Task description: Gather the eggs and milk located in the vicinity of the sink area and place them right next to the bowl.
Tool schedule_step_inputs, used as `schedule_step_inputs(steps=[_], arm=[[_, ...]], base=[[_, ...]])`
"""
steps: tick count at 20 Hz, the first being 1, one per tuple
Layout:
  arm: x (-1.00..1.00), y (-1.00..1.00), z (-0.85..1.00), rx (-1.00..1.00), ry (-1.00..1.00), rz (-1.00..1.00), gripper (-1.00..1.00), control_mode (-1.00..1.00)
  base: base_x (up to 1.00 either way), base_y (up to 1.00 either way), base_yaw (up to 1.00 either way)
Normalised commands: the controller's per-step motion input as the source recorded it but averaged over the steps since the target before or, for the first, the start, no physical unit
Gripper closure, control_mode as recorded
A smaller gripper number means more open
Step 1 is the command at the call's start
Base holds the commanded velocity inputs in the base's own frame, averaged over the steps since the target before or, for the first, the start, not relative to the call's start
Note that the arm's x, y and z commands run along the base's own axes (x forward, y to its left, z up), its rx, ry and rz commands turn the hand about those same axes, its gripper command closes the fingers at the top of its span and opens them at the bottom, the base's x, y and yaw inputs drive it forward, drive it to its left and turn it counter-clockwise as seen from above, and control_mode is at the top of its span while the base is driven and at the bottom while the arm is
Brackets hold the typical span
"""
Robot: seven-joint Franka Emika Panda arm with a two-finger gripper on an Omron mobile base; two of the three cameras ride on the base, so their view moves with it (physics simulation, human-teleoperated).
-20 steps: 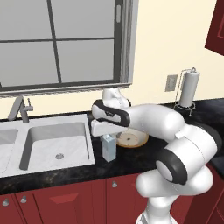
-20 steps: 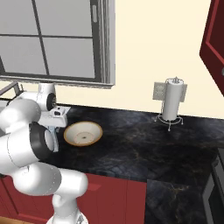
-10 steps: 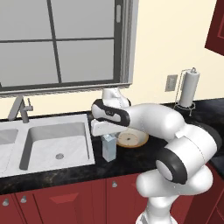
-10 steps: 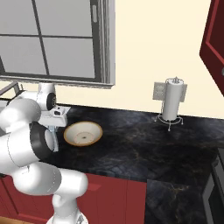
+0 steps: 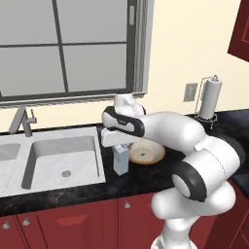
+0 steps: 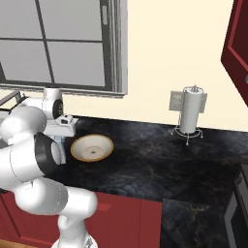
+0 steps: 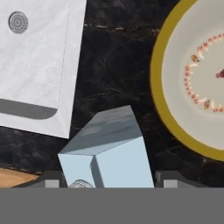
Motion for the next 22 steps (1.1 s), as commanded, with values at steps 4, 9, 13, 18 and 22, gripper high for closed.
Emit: schedule_step_inputs(steps=[4, 9, 13, 18, 22], arm=[[0.57, 0.02, 0.09, 0.00, 0.00, -0.03, 1.00, -1.00], [0.35, 0.24, 0.01, 0.00, 0.01, -0.01, 1.00, -1.00], [0.49, 0.14, 0.03, 0.00, 0.02, -0.02, 1.00, -1.00], [0.74, 0.00, 0.00, -0.03, 0.01, -0.08, 1.00, -1.00], [0.61, 0.00, 0.00, -0.03, 0.01, -0.12, 1.00, -1.00]], base=[[0.00, 0.00, 0.00], [0.00, 0.00, 0.00], [0.00, 0.00, 0.00], [0.00, 0.00, 0.00], [0.00, 0.00, 0.00]])
